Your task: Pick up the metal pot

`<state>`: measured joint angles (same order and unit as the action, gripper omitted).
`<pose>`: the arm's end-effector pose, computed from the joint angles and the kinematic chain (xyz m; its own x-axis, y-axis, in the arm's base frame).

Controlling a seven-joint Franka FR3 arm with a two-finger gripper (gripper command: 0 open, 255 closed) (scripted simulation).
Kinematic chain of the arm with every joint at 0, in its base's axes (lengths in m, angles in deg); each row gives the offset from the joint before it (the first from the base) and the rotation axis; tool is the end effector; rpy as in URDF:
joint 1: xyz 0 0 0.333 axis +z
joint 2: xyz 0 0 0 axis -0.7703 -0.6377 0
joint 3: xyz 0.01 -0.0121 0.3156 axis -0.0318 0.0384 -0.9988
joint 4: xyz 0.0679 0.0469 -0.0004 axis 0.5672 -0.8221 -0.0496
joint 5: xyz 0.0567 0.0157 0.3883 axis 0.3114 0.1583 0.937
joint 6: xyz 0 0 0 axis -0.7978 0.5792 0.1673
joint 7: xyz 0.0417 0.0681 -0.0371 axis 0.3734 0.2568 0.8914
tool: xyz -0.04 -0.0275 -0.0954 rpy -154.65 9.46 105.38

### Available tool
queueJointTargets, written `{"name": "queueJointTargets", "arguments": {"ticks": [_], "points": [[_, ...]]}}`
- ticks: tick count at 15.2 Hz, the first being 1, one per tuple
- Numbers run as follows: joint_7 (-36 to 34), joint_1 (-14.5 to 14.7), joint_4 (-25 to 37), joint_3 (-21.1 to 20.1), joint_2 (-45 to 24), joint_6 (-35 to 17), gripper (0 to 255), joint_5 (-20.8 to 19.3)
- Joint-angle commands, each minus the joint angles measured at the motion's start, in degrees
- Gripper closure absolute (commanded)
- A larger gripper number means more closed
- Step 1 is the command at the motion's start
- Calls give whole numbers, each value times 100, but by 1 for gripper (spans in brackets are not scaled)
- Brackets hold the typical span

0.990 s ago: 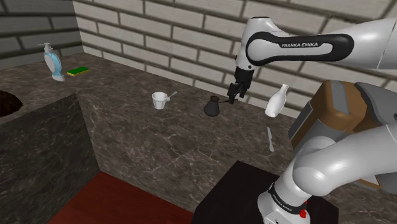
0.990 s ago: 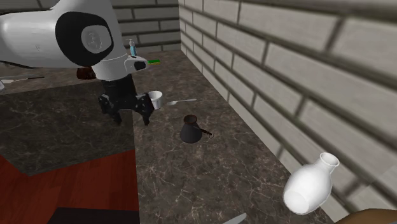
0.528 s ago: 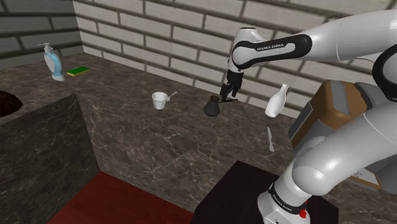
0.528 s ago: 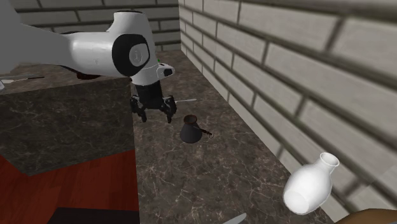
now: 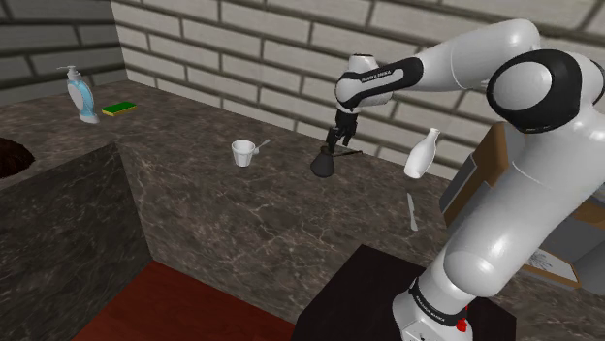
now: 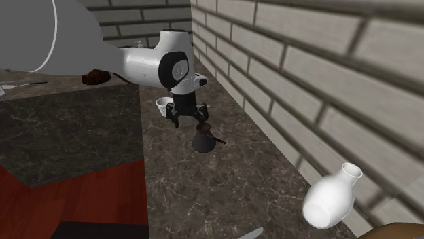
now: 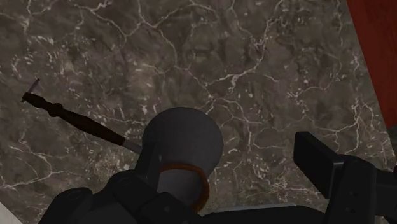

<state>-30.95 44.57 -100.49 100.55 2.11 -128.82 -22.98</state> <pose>0.5082 -0.2007 0.4131 0.9976 -0.0687 -0.0046 -0.0685 -0.9968 0.0417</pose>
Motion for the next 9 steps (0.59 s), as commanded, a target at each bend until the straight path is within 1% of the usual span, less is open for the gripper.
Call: {"name": "queueJointTargets", "arguments": {"ticks": [1, 5, 9], "points": [[221, -75, 428, 67, -491, -76, 0, 184], [544, -254, 1169, 96, -1312, -163, 0, 514], [571, -272, 1033, 75, -1452, -434, 0, 564]]}}
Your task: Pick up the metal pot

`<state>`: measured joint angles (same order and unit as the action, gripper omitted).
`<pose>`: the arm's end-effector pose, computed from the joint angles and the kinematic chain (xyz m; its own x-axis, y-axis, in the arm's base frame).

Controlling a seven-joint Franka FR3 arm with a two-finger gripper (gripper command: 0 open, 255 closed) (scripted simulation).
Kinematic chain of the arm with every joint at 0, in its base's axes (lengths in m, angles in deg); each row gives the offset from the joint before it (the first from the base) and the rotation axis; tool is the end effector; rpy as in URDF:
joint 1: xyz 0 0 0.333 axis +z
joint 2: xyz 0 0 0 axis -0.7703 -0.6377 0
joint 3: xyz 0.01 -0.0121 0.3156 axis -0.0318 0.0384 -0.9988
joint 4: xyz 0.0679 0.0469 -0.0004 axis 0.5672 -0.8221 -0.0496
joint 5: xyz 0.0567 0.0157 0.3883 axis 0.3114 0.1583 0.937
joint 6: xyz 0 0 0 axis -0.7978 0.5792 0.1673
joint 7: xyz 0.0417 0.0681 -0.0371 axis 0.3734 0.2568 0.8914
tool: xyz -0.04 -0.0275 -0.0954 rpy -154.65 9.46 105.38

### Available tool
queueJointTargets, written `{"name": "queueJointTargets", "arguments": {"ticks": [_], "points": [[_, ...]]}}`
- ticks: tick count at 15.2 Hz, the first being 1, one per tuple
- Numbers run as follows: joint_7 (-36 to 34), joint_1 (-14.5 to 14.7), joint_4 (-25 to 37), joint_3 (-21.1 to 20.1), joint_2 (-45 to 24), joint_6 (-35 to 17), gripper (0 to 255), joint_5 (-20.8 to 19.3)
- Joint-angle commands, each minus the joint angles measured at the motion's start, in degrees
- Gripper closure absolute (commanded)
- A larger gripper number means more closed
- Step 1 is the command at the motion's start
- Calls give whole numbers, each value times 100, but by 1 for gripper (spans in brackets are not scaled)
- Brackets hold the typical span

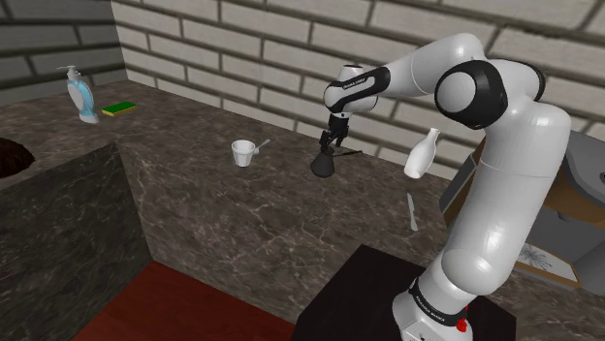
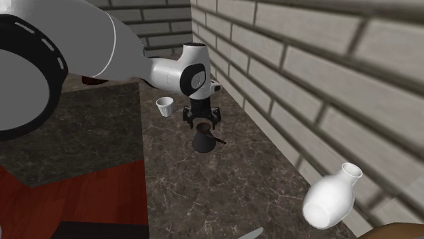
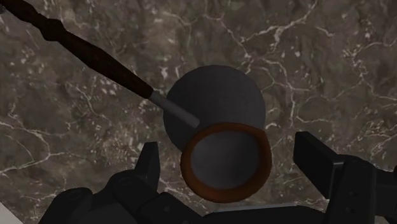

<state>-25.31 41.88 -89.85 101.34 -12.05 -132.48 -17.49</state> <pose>0.5596 -0.2483 0.3657 0.9973 -0.0734 0.0086 -0.0737 -0.9966 0.0355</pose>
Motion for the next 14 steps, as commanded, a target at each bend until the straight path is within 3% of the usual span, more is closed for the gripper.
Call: {"name": "queueJointTargets", "arguments": {"ticks": [1, 5, 6, 14], "points": [[14, -8, -61, -9, -73, -135, 0, 28], [35, -18, -135, -22, -175, -306, 0, 65], [35, -18, -135, -21, -167, -299, 255, 63], [39, -20, -133, -19, -163, -293, 255, 62]]}}
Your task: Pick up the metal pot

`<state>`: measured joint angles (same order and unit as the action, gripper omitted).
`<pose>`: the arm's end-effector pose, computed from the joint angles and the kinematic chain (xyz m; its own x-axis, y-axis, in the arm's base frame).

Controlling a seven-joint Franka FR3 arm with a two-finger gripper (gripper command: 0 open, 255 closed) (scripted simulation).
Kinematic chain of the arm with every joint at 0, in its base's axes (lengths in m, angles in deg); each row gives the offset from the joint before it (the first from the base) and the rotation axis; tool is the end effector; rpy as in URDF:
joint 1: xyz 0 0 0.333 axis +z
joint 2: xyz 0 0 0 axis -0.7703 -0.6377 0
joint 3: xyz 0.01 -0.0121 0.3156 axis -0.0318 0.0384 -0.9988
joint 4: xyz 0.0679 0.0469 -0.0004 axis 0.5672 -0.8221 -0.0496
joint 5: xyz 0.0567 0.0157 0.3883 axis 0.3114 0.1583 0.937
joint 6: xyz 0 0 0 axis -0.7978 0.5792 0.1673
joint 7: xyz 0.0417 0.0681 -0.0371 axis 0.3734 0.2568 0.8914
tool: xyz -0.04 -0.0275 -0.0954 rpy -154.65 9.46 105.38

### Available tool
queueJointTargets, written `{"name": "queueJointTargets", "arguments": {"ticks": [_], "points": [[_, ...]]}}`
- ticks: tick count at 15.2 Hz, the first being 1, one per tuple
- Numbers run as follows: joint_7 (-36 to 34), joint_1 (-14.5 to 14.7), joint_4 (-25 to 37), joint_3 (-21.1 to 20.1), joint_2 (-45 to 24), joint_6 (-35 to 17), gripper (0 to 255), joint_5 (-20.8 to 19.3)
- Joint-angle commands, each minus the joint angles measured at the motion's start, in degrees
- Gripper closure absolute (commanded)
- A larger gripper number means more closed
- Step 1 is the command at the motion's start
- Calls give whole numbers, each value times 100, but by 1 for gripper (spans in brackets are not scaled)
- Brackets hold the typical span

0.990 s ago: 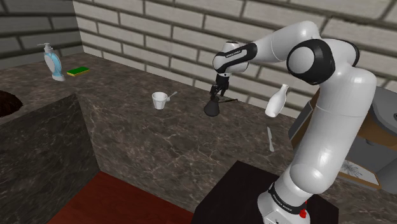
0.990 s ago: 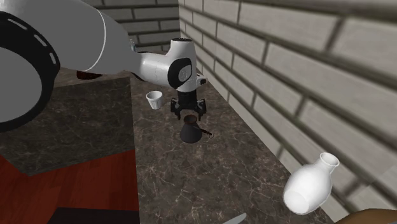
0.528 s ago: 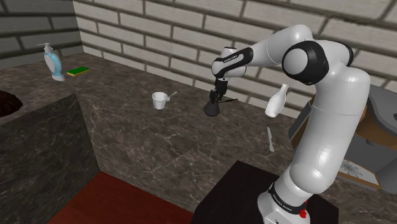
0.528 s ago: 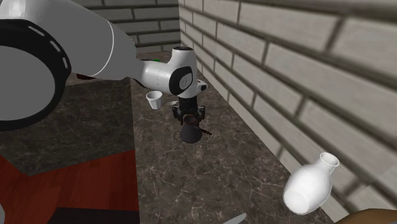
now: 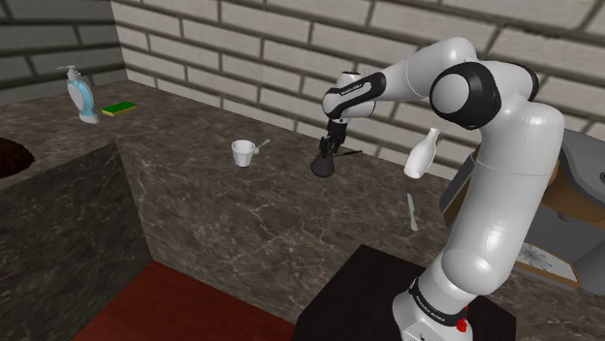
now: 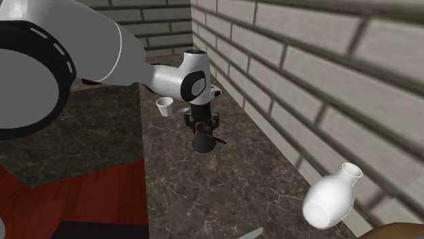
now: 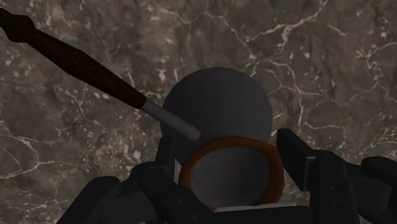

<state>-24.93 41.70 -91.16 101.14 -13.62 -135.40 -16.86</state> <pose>0.5595 -0.2485 0.3437 0.9973 -0.0732 0.0105 -0.0735 -0.9967 0.0355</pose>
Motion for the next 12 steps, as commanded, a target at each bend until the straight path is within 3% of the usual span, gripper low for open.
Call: {"name": "queueJointTargets", "arguments": {"ticks": [1, 12], "points": [[-2, 0, -4, -2, -18, -13, 255, 3], [-78, 38, 369, 43, 369, 731, 255, -138]]}}
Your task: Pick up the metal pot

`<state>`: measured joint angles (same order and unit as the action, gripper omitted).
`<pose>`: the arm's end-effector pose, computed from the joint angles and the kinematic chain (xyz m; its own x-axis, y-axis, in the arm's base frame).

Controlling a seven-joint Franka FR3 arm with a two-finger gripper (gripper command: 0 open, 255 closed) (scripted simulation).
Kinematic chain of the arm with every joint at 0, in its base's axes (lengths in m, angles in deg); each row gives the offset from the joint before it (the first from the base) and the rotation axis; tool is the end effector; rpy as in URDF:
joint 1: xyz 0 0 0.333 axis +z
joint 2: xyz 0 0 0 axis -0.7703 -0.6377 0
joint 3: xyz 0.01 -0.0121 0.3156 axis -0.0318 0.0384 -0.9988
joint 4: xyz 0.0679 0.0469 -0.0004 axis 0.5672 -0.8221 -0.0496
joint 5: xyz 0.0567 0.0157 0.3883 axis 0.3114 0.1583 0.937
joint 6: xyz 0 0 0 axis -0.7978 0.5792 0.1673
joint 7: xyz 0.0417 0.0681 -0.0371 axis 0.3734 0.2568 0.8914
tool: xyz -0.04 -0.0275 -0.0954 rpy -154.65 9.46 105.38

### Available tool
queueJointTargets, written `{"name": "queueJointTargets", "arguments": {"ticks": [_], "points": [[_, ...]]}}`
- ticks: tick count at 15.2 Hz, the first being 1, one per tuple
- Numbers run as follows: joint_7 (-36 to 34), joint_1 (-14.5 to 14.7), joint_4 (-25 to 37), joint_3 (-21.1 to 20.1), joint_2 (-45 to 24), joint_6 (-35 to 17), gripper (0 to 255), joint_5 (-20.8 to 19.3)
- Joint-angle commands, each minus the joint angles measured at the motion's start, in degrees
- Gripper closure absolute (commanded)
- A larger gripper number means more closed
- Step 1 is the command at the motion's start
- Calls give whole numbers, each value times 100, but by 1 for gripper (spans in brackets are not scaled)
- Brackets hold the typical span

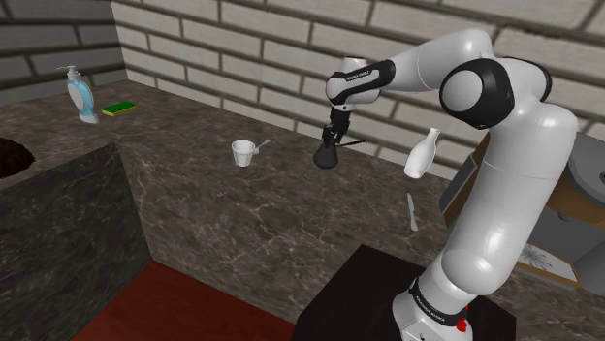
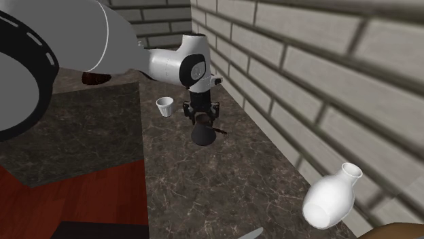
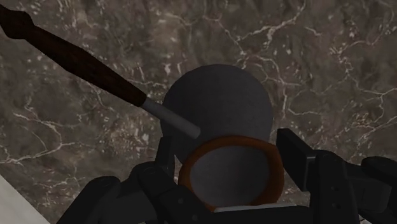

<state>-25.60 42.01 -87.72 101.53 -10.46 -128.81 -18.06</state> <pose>0.5604 -0.2489 0.3934 0.9973 -0.0735 0.0085 -0.0737 -0.9967 0.0353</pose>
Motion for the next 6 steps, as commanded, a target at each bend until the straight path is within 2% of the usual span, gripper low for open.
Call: {"name": "queueJointTargets", "arguments": {"ticks": [1, 6], "points": [[-17, 9, 67, 6, 82, 141, 255, -28], [-32, 16, 206, 14, 166, 362, 255, -58]]}}
